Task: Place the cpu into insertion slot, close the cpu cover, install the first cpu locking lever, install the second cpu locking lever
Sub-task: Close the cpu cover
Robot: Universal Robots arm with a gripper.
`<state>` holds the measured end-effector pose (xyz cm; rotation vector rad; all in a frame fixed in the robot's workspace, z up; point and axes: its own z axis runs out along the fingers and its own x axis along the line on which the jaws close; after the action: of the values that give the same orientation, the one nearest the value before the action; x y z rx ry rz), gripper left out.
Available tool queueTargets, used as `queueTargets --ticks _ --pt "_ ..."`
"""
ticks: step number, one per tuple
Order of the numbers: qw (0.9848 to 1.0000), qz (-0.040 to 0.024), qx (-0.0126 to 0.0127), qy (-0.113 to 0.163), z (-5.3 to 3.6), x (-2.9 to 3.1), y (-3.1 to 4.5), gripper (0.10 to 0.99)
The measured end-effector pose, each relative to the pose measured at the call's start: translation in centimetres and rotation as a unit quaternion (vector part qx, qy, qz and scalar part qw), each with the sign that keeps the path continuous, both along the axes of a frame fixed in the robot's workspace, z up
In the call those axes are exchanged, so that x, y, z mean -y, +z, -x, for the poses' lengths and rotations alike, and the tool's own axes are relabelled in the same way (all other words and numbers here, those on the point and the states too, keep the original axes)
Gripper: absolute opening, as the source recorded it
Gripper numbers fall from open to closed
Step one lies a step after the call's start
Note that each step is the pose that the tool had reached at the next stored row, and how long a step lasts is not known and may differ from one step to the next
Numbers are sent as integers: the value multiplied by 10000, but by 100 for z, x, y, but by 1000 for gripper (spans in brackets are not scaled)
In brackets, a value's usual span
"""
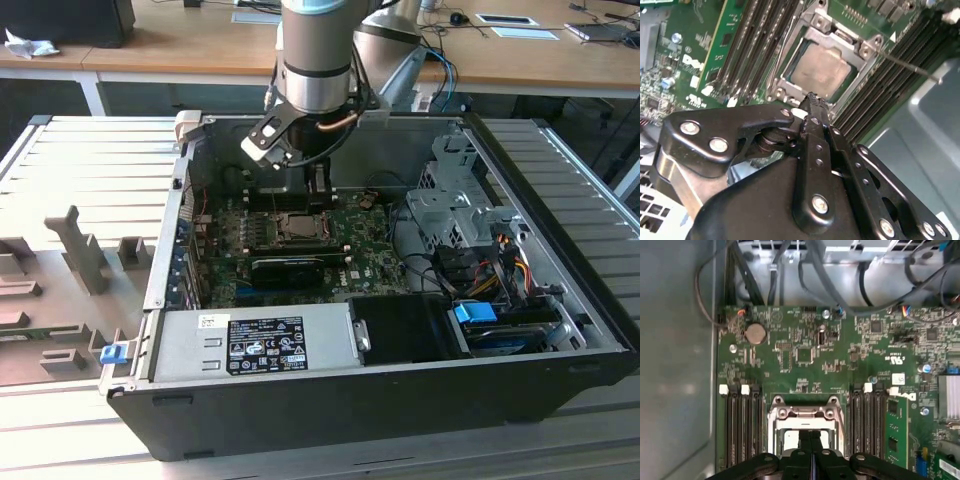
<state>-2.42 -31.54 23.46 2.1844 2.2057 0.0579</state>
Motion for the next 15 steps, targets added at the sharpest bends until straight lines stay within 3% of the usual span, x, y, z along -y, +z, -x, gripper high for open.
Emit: queueTargets --ticks 4,8,15 --pt "9994 1 -10 346 18 1 -56 106" --pt "9993 0 -9 373 114 0 -60 106" --pt "9993 0 -10 373 182 0 -60 106"
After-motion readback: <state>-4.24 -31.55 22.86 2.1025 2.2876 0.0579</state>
